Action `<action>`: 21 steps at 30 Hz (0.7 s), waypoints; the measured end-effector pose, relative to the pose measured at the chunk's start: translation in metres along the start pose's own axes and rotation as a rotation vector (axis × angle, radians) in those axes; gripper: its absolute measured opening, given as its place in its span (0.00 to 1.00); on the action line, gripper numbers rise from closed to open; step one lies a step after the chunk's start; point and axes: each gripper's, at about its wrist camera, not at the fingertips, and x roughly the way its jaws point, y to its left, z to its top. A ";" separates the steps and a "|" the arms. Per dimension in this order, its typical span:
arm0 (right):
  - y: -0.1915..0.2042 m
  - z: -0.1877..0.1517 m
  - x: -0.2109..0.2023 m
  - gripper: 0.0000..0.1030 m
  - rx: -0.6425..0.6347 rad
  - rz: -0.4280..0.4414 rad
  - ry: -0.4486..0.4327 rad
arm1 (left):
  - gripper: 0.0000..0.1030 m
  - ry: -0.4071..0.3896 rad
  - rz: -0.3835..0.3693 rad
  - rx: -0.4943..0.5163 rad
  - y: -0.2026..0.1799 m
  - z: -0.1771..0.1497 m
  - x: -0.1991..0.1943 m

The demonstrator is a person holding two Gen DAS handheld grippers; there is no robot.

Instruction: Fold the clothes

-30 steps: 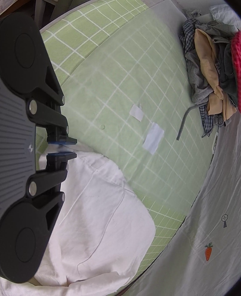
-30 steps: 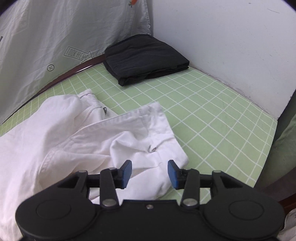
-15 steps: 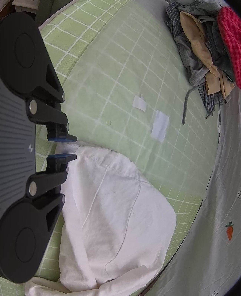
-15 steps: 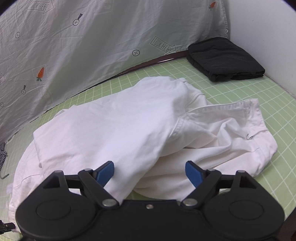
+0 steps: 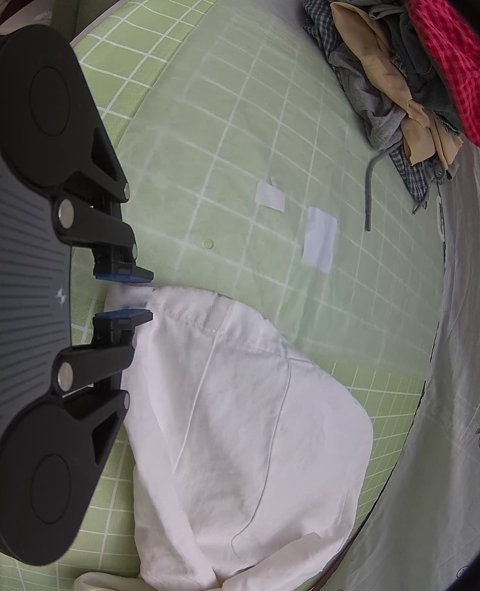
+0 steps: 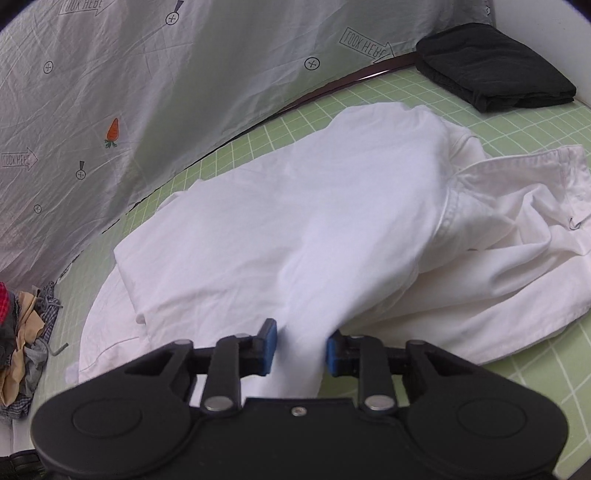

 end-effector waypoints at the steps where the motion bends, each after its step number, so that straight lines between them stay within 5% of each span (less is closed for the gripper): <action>1: 0.001 0.009 -0.003 0.07 0.017 0.030 -0.005 | 0.18 0.004 0.003 -0.008 0.000 0.001 0.002; 11: -0.020 0.137 -0.045 0.04 0.217 0.303 -0.301 | 0.22 0.014 0.020 -0.123 -0.004 0.005 0.013; 14: -0.041 0.158 -0.037 0.04 0.259 0.222 -0.388 | 0.22 0.008 0.047 -0.159 -0.009 0.006 0.014; 18: -0.063 0.162 0.001 0.13 0.248 0.077 -0.272 | 0.21 -0.007 -0.006 -0.240 -0.010 0.007 0.011; 21: -0.073 0.146 0.018 0.46 0.230 0.057 -0.198 | 0.28 -0.024 -0.047 -0.263 -0.018 0.009 0.009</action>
